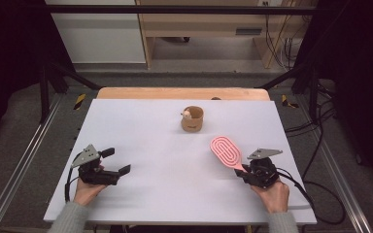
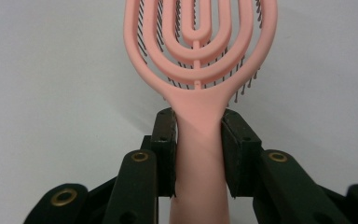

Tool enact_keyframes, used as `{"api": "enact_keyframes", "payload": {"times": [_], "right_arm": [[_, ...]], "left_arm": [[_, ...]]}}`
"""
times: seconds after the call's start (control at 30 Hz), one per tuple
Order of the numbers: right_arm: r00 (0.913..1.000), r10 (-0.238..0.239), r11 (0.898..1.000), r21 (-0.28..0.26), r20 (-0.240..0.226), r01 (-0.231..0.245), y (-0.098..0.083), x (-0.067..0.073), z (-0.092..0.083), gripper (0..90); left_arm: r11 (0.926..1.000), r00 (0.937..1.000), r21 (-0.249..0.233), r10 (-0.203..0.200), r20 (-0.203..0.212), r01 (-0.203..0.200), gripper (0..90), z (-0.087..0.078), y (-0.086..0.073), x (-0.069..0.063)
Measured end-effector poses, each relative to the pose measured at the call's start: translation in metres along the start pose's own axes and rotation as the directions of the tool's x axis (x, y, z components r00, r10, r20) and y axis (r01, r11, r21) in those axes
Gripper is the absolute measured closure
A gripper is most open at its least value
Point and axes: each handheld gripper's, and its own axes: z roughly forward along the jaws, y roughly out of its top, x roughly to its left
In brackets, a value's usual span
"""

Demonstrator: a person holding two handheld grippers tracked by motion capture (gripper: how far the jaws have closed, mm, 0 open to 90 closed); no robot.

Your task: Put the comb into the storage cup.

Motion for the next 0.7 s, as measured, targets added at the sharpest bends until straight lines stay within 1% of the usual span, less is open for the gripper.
{"api": "enact_keyframes", "payload": {"times": [0.1, 0.13, 0.23, 0.33, 0.37, 0.43, 0.57, 0.7], "right_arm": [[0.9999, 0.008, 1.000, -0.006, -0.009, -0.008, 0.001, 0.001, -0.001, 69.4], [1.0000, 0.000, 1.000, -0.014, -0.008, 0.000, 0.001, 0.001, -0.001, 69.5], [0.9998, 0.004, 1.000, -0.029, -0.021, -0.005, 0.001, 0.002, -0.002, 69.5], [0.9997, -0.008, 0.999, -0.035, -0.023, 0.008, 0.002, 0.002, -0.002, 69.4], [0.9996, -0.005, 0.999, -0.032, -0.027, 0.004, 0.002, 0.003, -0.002, 69.5], [0.9993, -0.012, 0.999, -0.040, -0.034, 0.011, 0.002, 0.003, -0.002, 69.5], [0.9988, -0.012, 0.999, -0.054, -0.047, 0.009, 0.003, 0.005, -0.002, 69.4], [0.9979, -0.018, 0.998, -0.063, -0.062, 0.014, 0.003, 0.005, -0.001, 69.5]], "left_arm": [[1.0000, 1.0000, -0.004, -0.006, 0.004, 0.006, 0.9, 0.000, 0.000, -0.001], [1.0000, 1.0000, -0.005, -0.008, 0.006, 0.008, 0.9, 0.001, 0.001, -0.001], [0.9999, 0.9999, -0.008, -0.011, 0.011, 0.011, 0.9, 0.001, 0.001, -0.002], [0.9999, 0.9998, -0.008, -0.012, 0.016, 0.012, 0.9, 0.003, 0.002, -0.004], [0.9999, 0.9997, -0.008, -0.013, 0.018, 0.013, 0.9, 0.003, 0.002, -0.005], [0.9999, 0.9998, -0.005, -0.009, 0.019, 0.009, 0.9, 0.004, 0.002, -0.006], [1.0000, 0.9997, 0.002, -0.007, 0.022, 0.007, 0.9, 0.007, 0.003, -0.008], [1.0000, 0.9996, -0.001, -0.009, 0.026, 0.009, 0.9, 0.009, 0.004, -0.011]]}}
